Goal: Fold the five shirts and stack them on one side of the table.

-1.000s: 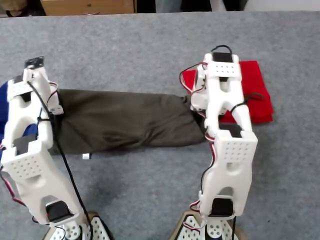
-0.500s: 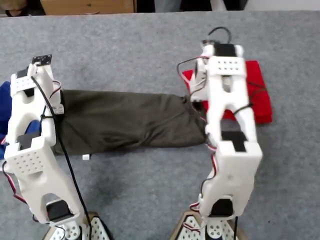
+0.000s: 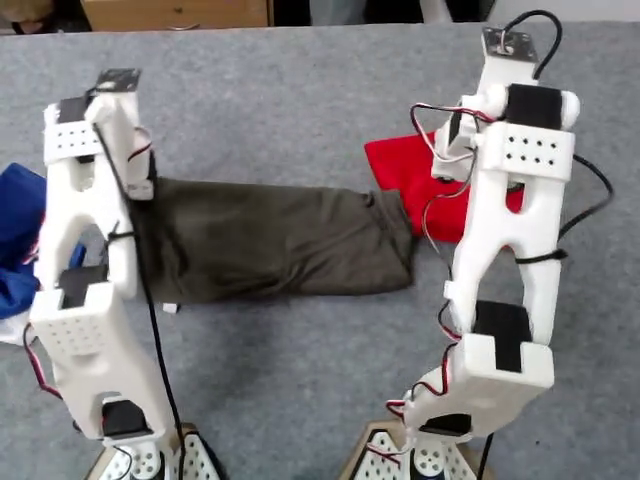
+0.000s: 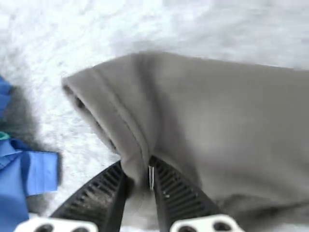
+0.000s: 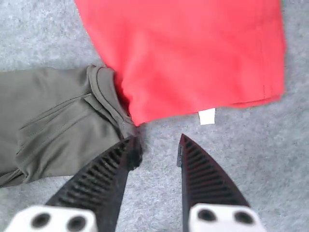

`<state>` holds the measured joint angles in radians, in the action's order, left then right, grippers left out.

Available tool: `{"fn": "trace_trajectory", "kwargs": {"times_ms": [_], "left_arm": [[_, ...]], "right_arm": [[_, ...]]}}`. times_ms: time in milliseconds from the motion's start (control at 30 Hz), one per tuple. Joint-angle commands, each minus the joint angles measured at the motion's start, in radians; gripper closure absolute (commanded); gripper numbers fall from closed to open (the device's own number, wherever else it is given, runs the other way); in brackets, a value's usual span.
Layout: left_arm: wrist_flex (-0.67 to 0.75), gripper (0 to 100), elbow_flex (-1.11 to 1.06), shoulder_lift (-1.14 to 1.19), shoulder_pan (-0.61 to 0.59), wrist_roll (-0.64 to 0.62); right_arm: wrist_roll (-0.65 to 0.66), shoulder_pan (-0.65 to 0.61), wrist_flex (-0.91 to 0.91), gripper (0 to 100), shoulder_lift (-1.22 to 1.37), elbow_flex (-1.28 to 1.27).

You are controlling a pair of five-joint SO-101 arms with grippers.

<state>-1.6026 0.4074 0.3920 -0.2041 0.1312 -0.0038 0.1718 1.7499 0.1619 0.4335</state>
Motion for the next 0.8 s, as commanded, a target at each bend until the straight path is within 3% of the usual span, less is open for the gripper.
{"fn": "trace_trajectory", "kwargs": {"times_ms": [0, 67, 367, 600, 767], "left_arm": [[-0.02, 97, 0.005, -0.133, 0.081, -0.091], [-0.009, 97, -0.045, -0.169, 0.124, -0.164], [0.08, 97, -0.101, -0.269, 0.292, -0.272], [0.144, 97, -0.105, -0.27, 0.466, -0.282], [0.227, 97, -0.116, -0.27, 0.559, -0.339]], "right_arm": [[0.002, 0.048, 0.006, 85.4, -0.048, 0.047], [0.002, 0.08, 0.006, 85.3, -0.05, 0.045], [0.0, 0.21, 0.011, 85.3, -0.142, 0.03], [0.0, 0.339, 0.011, 85.6, -0.335, -0.077], [0.009, 0.399, 0.005, 98.8, -0.429, -0.162]]}}
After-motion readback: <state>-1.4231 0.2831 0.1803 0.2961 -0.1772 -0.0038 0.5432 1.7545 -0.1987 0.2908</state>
